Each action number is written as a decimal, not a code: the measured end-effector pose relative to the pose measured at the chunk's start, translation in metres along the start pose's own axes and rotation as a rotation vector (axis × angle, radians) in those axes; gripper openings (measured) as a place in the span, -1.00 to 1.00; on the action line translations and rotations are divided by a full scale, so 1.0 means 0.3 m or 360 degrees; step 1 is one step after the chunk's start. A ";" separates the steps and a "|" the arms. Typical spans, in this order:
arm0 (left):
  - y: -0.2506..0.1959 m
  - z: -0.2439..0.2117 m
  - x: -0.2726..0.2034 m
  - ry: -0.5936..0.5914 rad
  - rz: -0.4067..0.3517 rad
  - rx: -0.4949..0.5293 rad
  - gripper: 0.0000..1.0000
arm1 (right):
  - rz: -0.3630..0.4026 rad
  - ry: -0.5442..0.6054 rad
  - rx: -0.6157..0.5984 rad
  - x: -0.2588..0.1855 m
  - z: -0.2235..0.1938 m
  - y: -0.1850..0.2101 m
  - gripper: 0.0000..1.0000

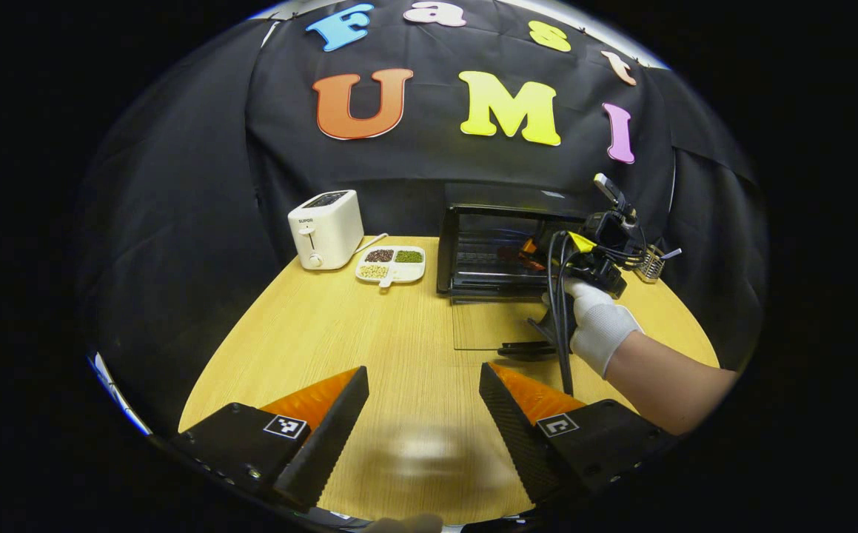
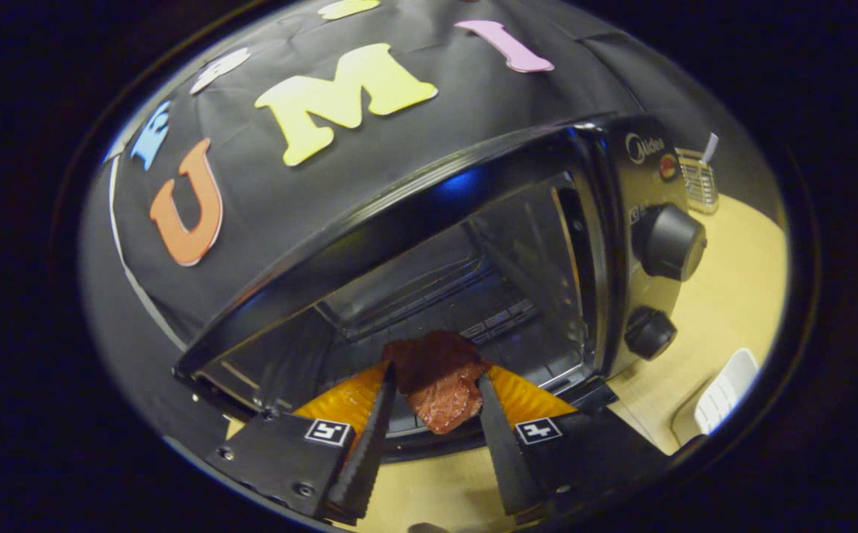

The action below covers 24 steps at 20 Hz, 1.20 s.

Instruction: Open the electric oven with the left hand, put the food in, and close the electric oven.

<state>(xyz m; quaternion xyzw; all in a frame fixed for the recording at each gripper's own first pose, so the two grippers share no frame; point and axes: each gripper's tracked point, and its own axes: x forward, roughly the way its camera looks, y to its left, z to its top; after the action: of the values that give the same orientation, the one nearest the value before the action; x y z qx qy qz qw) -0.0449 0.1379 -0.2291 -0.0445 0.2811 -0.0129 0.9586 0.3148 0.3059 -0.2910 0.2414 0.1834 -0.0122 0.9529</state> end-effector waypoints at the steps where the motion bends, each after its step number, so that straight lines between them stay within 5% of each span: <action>1: -0.009 0.005 -0.001 -0.0009 -0.0010 0.0004 0.93 | -0.0002 -0.0005 -0.0067 -0.014 -0.012 -0.007 0.36; 5: -0.023 0.007 -0.002 -0.0015 -0.0026 0.0022 0.93 | -0.0020 -0.0003 -0.0279 -0.051 -0.023 -0.019 0.65; 12: -0.033 0.012 -0.029 -0.0054 -0.0019 0.0020 0.93 | -0.0019 -0.0026 -0.0459 -0.164 0.001 -0.041 0.77; 20: -0.089 0.086 -0.102 -0.0175 -0.0036 -0.0006 0.93 | 0.0237 -0.0079 -0.0798 -0.662 0.216 -0.020 0.79; 22: -0.117 0.087 -0.090 -0.0193 -0.0049 -0.0025 0.94 | 0.0228 -0.0060 -0.0841 -0.801 0.264 -0.094 1.00; 24: -0.164 0.086 -0.071 -0.0205 -0.0075 -0.0047 0.91 | 0.0198 -0.0099 -0.0860 -0.942 0.349 -0.181 0.99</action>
<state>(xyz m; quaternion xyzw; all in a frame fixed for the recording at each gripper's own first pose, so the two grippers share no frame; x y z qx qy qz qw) -0.0489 0.0921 -0.1916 -0.0658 0.2180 -0.0283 0.9733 0.0813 0.1908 -0.1300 -0.0114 0.1356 0.0883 0.9868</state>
